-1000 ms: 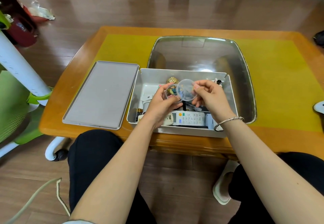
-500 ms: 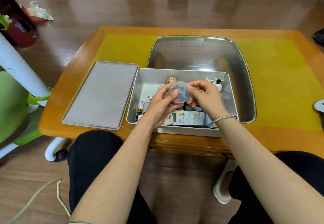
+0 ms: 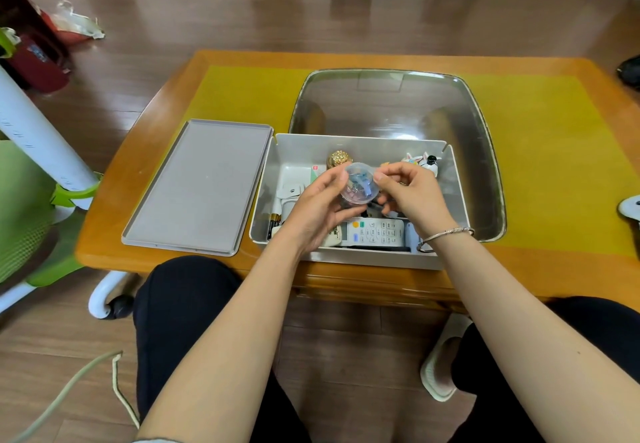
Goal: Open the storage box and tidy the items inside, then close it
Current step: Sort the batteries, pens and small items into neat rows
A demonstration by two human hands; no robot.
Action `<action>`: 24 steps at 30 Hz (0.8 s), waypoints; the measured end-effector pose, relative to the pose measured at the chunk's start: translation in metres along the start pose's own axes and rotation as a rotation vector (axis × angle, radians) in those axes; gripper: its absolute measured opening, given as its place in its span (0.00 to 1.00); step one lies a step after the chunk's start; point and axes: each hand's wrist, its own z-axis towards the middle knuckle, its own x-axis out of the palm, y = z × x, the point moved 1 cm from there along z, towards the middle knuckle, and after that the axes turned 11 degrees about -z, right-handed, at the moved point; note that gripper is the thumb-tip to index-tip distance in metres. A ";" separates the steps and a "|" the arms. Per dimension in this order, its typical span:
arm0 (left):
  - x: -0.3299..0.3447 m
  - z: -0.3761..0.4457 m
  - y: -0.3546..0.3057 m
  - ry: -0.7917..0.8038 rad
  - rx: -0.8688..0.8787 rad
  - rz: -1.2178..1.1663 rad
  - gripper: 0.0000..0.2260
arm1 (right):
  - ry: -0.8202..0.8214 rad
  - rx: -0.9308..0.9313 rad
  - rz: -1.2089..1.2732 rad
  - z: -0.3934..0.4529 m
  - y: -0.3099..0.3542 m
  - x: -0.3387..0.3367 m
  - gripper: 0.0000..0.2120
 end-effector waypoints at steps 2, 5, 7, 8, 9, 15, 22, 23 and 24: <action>0.000 0.000 0.000 0.008 0.001 0.026 0.18 | -0.006 -0.006 0.012 0.001 -0.001 0.000 0.02; -0.001 0.001 0.000 0.004 0.002 0.011 0.17 | 0.020 0.012 0.046 0.002 -0.001 0.001 0.05; -0.002 0.001 0.000 -0.011 0.010 0.011 0.17 | 0.076 0.062 0.050 0.002 -0.002 0.001 0.06; -0.002 0.001 0.000 -0.022 0.017 0.007 0.17 | 0.116 0.078 0.052 0.002 -0.003 0.001 0.05; -0.002 0.001 0.001 -0.034 0.024 -0.002 0.17 | 0.156 0.086 0.056 0.002 -0.004 0.001 0.05; -0.001 0.001 0.000 -0.014 0.007 -0.034 0.17 | 0.228 0.053 -0.021 0.005 -0.009 -0.001 0.15; -0.001 -0.001 -0.002 0.005 0.060 -0.011 0.13 | 0.222 0.017 0.005 0.004 -0.006 0.000 0.15; -0.001 -0.001 -0.003 0.001 0.068 -0.018 0.13 | 0.211 0.005 -0.004 0.003 -0.005 0.000 0.15; -0.002 -0.001 -0.003 -0.006 0.073 -0.020 0.13 | 0.195 -0.013 -0.039 0.003 -0.004 0.001 0.15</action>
